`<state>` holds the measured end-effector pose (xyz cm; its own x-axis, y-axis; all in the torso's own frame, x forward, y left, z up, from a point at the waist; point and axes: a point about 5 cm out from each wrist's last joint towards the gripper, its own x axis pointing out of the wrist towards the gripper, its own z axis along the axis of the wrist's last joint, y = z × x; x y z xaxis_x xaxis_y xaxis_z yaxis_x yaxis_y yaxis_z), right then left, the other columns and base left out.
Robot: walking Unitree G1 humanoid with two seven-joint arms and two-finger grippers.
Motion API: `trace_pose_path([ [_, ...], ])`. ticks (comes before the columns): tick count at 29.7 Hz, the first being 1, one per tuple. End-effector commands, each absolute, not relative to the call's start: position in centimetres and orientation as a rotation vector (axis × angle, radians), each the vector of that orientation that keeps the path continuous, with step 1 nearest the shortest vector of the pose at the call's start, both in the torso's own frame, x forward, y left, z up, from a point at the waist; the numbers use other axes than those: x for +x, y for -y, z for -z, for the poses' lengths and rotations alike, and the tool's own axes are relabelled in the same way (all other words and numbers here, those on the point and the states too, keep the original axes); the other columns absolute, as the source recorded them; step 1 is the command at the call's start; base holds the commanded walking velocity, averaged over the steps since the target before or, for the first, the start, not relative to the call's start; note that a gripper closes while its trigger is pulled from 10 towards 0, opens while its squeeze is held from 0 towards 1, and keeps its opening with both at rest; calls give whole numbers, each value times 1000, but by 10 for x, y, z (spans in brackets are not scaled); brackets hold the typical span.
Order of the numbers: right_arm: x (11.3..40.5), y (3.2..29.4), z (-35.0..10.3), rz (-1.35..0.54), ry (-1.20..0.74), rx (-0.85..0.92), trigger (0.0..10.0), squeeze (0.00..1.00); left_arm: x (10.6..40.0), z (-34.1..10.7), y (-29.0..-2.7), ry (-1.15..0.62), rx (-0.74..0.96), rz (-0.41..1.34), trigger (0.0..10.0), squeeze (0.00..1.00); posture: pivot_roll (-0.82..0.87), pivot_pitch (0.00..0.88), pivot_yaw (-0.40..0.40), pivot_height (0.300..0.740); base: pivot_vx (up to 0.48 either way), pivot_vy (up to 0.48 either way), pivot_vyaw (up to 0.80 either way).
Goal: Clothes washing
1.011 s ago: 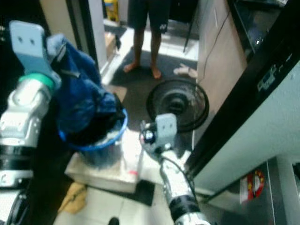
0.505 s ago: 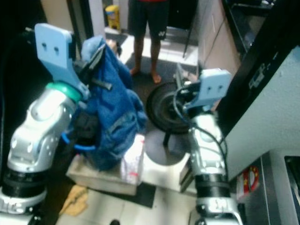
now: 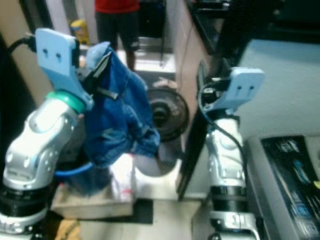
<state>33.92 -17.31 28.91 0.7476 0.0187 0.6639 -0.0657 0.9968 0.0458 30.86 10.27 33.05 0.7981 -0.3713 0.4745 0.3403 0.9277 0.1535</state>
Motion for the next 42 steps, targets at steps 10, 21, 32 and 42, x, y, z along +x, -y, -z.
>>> trace_pose_path([
  [10, 339, 172, -294, -49, 723, 117, 10000, 0, 301, -337, -101, 545, 61, 387, 10000, 0, 72, 50, 35, 740, 0, 0, -800],
  [21, 340, 171, -294, -49, 714, 125, 10000, 0, 300, -336, -102, 531, 52, 376, 10000, 0, 71, 51, 35, 740, 0, 0, -800],
  [32, 337, 173, -312, -45, 771, 179, 10000, 0, 301, -335, -102, 522, 53, 372, 10000, 0, 73, 50, 35, 740, 0, 0, -800],
  [42, 329, 171, -345, -72, 889, 217, 10000, 0, 301, -334, -101, 514, 49, 370, 10000, 0, 72, 50, 32, 740, 0, 0, -800],
])
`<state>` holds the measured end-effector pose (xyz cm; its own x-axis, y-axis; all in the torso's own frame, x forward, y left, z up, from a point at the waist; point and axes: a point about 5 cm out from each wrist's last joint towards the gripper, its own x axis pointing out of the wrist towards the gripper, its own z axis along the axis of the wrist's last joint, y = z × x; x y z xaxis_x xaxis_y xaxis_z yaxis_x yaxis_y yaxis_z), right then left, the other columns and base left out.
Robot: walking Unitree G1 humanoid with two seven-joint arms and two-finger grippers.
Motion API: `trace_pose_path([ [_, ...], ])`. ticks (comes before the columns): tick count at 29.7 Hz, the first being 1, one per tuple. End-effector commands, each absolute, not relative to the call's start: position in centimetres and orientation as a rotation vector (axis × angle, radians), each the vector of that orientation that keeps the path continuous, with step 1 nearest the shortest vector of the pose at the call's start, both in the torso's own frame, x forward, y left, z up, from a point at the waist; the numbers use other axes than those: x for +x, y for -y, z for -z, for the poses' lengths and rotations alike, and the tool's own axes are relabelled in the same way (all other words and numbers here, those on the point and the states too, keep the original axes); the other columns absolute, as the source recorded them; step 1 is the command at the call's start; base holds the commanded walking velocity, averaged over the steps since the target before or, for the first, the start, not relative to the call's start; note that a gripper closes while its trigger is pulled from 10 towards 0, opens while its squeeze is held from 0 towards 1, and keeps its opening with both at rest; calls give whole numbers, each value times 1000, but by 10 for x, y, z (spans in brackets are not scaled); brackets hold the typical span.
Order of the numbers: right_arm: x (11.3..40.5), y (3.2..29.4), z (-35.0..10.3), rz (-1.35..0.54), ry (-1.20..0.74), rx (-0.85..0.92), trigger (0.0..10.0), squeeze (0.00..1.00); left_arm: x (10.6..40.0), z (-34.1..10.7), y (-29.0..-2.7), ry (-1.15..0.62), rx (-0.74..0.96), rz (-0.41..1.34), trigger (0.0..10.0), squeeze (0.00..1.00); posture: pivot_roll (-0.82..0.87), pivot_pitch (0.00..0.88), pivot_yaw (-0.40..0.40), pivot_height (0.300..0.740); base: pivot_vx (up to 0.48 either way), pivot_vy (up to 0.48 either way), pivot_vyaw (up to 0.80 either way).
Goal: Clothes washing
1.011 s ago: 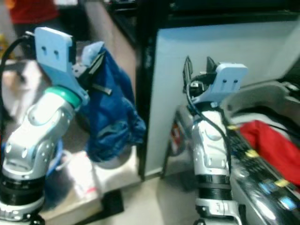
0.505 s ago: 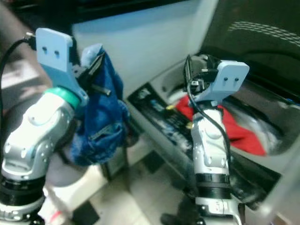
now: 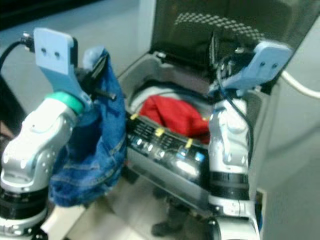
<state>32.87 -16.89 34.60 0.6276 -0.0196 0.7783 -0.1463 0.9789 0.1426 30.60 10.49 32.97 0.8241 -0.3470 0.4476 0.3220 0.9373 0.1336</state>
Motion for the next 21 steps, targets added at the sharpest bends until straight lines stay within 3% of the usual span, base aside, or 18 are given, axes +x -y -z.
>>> trace_pose_path([
  [1, 329, 171, -346, -73, 891, 219, 10000, 0, 301, -333, -101, 513, 48, 369, 10000, 0, 73, 50, 31, 740, 0, 0, -800],
  [12, 333, 172, -340, -67, 857, 245, 10000, 0, 301, -332, -102, 507, 41, 360, 10000, 0, 73, 52, 28, 740, 0, 0, -800],
  [21, 338, 177, -333, -26, 812, 240, 10000, 0, 302, -331, -101, 497, 32, 367, 10000, 0, 68, 49, 29, 740, 0, 456, -800],
])
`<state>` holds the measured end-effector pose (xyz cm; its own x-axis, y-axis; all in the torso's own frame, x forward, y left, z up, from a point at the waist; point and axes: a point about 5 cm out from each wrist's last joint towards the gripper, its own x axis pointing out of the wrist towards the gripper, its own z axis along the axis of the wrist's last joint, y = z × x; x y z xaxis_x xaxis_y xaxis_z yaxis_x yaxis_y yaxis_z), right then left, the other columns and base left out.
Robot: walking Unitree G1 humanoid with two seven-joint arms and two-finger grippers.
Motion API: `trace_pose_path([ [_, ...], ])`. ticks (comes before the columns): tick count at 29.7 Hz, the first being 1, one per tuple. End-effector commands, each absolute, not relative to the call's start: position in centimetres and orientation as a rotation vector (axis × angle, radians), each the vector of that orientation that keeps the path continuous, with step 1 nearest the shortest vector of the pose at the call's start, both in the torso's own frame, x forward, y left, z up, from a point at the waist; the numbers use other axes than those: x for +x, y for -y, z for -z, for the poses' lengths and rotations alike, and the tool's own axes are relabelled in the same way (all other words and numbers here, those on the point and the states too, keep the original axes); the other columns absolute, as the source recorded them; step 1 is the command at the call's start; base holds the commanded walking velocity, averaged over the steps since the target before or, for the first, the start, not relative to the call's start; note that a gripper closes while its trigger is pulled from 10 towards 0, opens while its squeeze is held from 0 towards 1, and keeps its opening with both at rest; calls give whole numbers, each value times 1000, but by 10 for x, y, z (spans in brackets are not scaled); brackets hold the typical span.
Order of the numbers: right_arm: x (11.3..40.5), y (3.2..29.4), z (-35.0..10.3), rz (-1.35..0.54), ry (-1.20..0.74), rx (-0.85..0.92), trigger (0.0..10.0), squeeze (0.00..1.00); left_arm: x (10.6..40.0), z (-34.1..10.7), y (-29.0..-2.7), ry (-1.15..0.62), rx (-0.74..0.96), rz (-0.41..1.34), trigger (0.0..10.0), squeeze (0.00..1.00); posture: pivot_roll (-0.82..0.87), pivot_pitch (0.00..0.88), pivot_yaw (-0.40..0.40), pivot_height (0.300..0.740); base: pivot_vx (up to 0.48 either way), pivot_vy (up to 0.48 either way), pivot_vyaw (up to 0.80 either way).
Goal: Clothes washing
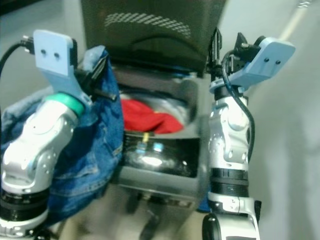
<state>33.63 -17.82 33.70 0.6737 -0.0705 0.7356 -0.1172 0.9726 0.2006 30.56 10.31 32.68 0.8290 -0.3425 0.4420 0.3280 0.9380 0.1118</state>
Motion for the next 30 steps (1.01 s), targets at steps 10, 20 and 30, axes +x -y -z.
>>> trace_pose_path([
  [10, 341, 174, -328, -22, 781, 203, 10000, 0, 302, -329, -101, 498, 36, 366, 10000, 0, 66, 47, 25, 740, 0, 0, -606],
  [20, 341, 173, -327, -14, 776, 193, 10000, 0, 304, -328, -101, 486, 34, 360, 10000, 0, 65, 54, 28, 740, 0, 0, -560],
  [30, 340, 172, -326, -14, 777, 187, 10000, 0, 305, -327, -102, 480, 30, 357, 10000, 0, 64, 57, 31, 740, 0, 316, 0],
])
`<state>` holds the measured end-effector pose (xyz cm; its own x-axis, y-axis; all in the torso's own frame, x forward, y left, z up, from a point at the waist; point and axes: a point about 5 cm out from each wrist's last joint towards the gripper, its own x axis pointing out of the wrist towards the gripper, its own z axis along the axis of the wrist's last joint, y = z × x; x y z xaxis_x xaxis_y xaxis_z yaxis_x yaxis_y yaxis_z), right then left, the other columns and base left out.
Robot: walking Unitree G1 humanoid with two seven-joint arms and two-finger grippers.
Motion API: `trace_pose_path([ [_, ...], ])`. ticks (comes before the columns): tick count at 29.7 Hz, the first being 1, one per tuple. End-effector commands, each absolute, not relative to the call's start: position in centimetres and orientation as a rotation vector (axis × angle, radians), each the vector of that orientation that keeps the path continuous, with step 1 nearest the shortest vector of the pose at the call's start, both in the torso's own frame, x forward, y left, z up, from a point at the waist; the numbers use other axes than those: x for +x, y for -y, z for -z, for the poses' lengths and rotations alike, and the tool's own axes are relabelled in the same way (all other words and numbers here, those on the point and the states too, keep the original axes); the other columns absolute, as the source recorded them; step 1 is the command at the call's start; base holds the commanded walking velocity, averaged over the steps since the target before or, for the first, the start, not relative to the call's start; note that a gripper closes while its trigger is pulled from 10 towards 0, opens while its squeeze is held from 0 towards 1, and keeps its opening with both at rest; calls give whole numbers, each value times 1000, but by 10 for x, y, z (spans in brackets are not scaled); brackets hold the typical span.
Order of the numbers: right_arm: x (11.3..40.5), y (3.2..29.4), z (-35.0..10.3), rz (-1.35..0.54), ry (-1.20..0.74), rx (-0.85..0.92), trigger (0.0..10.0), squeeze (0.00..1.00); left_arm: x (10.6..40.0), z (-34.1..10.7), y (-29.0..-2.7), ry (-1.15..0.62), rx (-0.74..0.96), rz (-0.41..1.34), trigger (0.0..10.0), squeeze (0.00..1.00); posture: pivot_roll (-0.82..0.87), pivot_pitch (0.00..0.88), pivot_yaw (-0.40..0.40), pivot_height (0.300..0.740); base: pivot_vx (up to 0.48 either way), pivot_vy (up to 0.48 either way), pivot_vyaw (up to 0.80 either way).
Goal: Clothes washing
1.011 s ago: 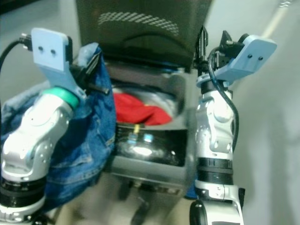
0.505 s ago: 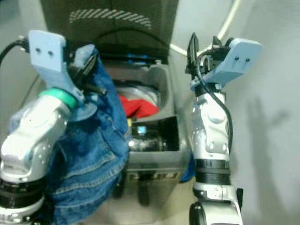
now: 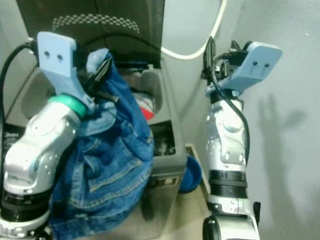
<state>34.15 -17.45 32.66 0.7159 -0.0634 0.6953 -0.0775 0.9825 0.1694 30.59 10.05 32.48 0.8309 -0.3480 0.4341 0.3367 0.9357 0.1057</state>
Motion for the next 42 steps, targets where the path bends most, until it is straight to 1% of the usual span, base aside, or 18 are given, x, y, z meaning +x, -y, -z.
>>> trace_pose_path([
  [1, 340, 172, -326, -15, 777, 186, 10000, 0, 305, -328, -102, 484, 34, 355, 10000, 0, 64, 57, 31, 740, 0, 0, 0],
  [18, 341, 170, -326, -26, 775, 186, 10000, 0, 305, -327, -102, 479, 32, 352, 10000, 0, 67, 58, 30, 740, 0, 0, 0],
  [29, 341, 169, -326, -29, 774, 186, 10000, 0, 307, -326, -102, 470, 25, 349, 10000, 0, 66, 56, 31, 740, 0, 480, 0],
  [42, 341, 167, -325, -43, 776, 180, 10000, 0, 307, -325, -102, 477, 63, 350, 10000, 0, 67, 52, 34, 740, 0, 0, 0],
])
